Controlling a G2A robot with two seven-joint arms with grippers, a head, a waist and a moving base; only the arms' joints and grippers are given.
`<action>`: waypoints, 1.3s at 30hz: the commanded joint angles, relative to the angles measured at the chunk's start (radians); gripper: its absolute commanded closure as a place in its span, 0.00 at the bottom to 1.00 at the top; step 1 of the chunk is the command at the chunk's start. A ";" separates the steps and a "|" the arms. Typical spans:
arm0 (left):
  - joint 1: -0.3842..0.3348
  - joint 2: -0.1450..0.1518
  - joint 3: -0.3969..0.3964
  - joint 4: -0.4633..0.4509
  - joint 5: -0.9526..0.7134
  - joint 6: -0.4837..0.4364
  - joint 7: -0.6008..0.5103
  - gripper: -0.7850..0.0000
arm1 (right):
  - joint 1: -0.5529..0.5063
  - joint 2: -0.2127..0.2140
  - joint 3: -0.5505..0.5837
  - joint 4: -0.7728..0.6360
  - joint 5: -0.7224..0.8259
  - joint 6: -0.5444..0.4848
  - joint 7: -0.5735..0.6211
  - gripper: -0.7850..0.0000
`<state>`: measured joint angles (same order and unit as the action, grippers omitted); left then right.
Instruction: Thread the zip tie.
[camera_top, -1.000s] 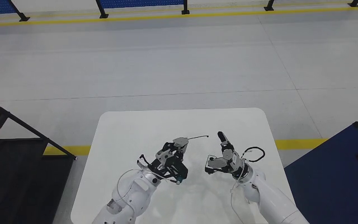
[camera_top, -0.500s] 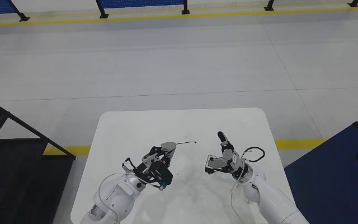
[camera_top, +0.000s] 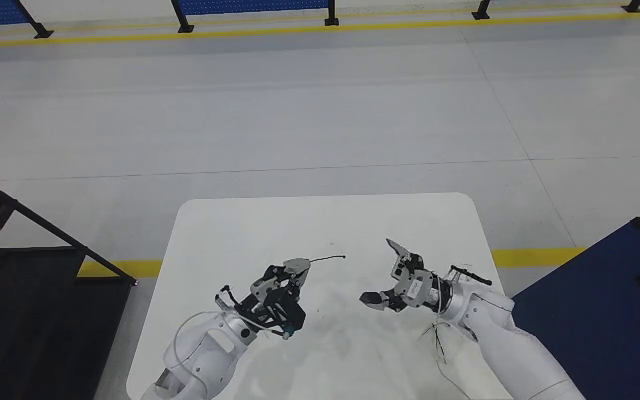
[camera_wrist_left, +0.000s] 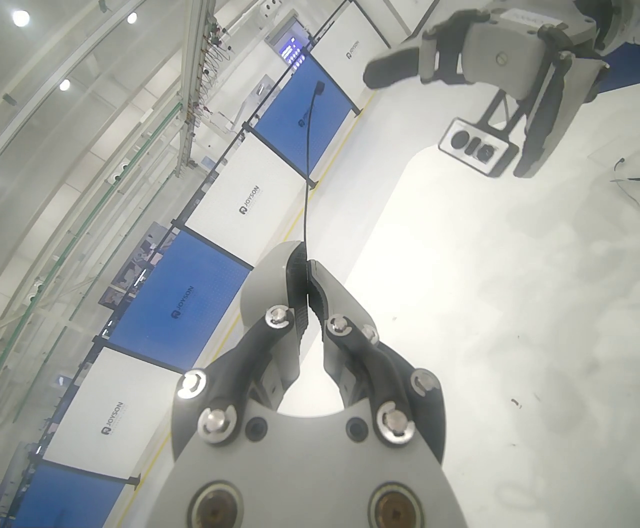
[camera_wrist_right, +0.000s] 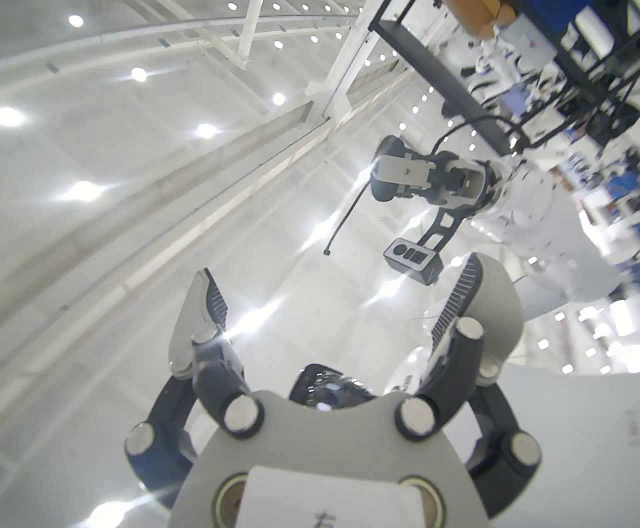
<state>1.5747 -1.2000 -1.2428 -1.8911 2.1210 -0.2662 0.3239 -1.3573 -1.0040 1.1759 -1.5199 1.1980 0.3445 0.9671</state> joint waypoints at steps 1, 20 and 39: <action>0.004 0.000 0.007 0.007 -0.005 0.005 -0.003 1.00 | -0.009 0.001 0.000 -0.008 -0.052 -0.046 0.005 0.00; 0.000 0.021 0.008 -0.050 0.235 -0.074 -0.073 1.00 | 0.003 0.053 0.082 -0.108 -0.626 -0.084 -0.008 0.00; 0.023 0.036 0.010 -0.091 0.359 -0.113 -0.130 1.00 | 0.047 0.062 0.085 -0.122 -0.760 -0.217 0.078 0.00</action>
<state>1.5980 -1.1641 -1.2323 -1.9820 2.4801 -0.3788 0.1945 -1.3108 -0.9418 1.2606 -1.6417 0.4384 0.1278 1.0450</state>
